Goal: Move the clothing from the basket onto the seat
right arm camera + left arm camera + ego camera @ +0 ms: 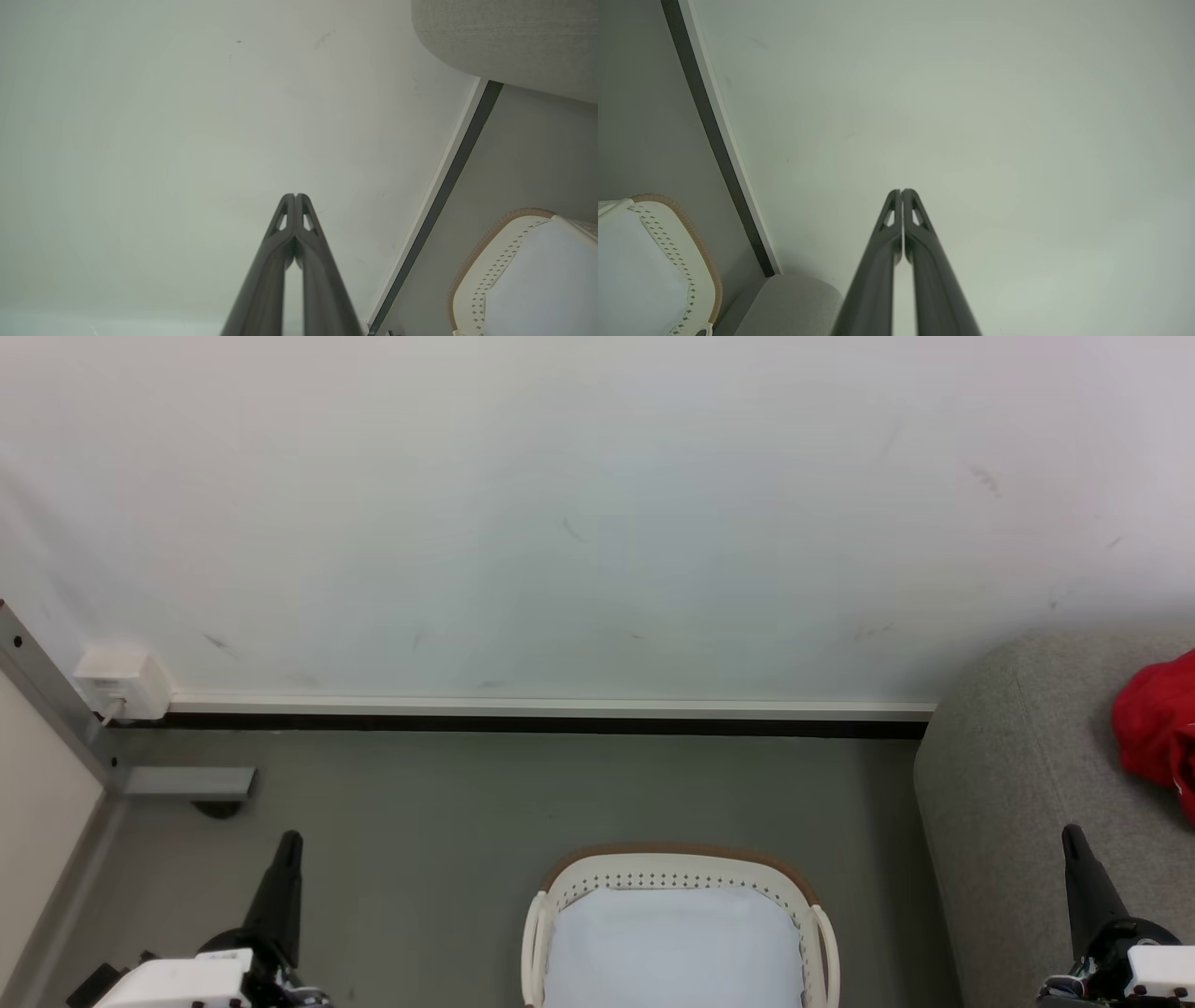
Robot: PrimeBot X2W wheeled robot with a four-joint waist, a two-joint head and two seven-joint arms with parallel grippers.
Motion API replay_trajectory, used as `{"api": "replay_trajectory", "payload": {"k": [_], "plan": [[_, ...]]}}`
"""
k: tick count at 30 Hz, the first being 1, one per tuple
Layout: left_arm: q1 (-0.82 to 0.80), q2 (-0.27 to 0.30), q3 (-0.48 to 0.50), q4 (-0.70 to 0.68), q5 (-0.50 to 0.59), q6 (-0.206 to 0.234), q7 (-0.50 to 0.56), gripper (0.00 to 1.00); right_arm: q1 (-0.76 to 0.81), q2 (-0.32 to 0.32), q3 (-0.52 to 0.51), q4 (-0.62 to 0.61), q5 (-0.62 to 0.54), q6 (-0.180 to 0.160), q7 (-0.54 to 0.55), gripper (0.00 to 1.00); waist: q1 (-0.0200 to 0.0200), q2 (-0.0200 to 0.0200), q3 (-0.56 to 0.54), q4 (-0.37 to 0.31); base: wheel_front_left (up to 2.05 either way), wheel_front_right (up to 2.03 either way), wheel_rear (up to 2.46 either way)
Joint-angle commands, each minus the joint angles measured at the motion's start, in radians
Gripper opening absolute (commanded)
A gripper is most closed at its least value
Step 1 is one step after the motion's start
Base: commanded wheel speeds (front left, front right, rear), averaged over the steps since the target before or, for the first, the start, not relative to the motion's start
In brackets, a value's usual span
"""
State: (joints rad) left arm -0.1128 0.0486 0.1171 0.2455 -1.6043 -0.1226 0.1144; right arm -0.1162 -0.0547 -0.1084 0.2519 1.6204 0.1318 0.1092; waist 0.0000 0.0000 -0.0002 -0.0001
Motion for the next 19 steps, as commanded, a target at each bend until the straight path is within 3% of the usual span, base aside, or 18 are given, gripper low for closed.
{"api": "replay_trajectory", "payload": {"k": [1, 19], "plan": [[-0.006, 0.002, 0.001, -0.004, -0.013, -0.003, 0.005, 0.0, -0.003, 0.001, -0.005, 0.001, -0.006, -0.002, 0.004, 0.0, 0.0, 0.0, 0.0, 0.0, 0.0, 0.0, 0.0], [-0.006, 0.002, 0.001, -0.004, -0.013, -0.003, 0.005, 0.0, -0.003, 0.001, -0.005, 0.001, -0.006, -0.002, 0.002, 0.0, 0.0, 0.0, 0.0, 0.0, 0.0, 0.0, 0.0]]}}
